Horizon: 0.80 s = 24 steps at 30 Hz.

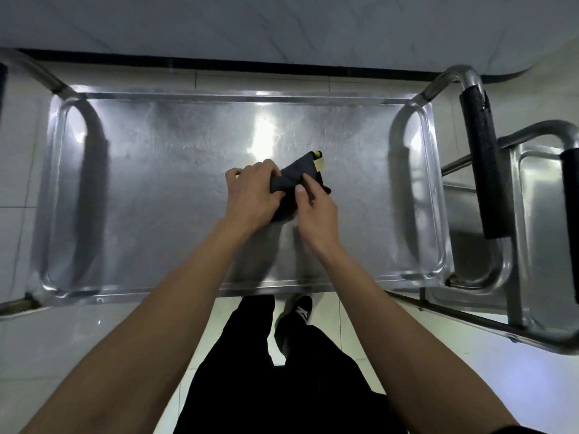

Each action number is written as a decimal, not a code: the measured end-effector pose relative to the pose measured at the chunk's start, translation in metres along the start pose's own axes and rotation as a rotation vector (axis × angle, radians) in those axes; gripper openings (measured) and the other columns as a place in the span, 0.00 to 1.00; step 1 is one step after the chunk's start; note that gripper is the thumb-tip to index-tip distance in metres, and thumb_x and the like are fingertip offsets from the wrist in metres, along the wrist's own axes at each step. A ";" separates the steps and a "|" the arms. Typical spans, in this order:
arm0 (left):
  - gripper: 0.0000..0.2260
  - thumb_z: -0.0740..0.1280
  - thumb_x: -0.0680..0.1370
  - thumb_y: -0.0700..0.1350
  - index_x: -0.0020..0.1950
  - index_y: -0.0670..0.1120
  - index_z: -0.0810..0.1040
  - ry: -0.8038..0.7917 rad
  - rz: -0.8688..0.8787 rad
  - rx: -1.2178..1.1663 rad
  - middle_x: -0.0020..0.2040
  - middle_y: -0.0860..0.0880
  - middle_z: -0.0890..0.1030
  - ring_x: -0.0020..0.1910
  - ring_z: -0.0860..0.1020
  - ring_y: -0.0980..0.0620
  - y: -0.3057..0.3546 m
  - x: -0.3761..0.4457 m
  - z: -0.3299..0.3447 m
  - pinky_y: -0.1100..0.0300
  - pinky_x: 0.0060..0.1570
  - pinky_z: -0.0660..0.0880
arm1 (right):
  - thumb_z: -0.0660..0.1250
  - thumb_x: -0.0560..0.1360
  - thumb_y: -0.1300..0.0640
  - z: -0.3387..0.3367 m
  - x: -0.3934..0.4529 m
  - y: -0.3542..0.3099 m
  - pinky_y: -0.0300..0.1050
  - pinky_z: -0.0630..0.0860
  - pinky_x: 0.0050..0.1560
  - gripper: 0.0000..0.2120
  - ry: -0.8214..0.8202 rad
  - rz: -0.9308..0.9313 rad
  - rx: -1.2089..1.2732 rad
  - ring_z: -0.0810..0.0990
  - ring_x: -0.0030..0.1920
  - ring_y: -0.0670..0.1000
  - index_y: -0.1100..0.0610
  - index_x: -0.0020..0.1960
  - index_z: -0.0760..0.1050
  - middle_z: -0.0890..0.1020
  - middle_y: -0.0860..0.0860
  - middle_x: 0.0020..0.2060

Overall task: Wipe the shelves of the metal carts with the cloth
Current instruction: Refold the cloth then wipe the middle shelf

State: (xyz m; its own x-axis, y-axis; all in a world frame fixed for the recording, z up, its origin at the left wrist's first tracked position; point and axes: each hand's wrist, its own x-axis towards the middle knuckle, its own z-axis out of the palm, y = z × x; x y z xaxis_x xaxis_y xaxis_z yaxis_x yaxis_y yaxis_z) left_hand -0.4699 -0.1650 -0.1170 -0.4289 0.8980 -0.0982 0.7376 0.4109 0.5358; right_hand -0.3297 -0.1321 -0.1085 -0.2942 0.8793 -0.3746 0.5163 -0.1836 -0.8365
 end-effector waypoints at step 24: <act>0.12 0.60 0.82 0.46 0.48 0.60 0.81 -0.061 -0.553 -0.751 0.50 0.56 0.84 0.52 0.82 0.53 0.044 -0.100 0.017 0.57 0.51 0.78 | 0.67 0.79 0.61 -0.023 -0.055 0.044 0.48 0.71 0.71 0.22 -0.214 -0.278 -0.052 0.73 0.68 0.47 0.53 0.72 0.72 0.76 0.49 0.69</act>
State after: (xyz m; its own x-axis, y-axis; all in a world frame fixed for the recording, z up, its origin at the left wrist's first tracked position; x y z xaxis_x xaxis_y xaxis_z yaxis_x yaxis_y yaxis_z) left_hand -0.3854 -0.2342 -0.0979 -0.5741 0.6210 -0.5335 -0.1028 0.5918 0.7995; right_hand -0.2721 -0.1787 -0.1159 -0.5883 0.7794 -0.2153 0.4313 0.0772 -0.8989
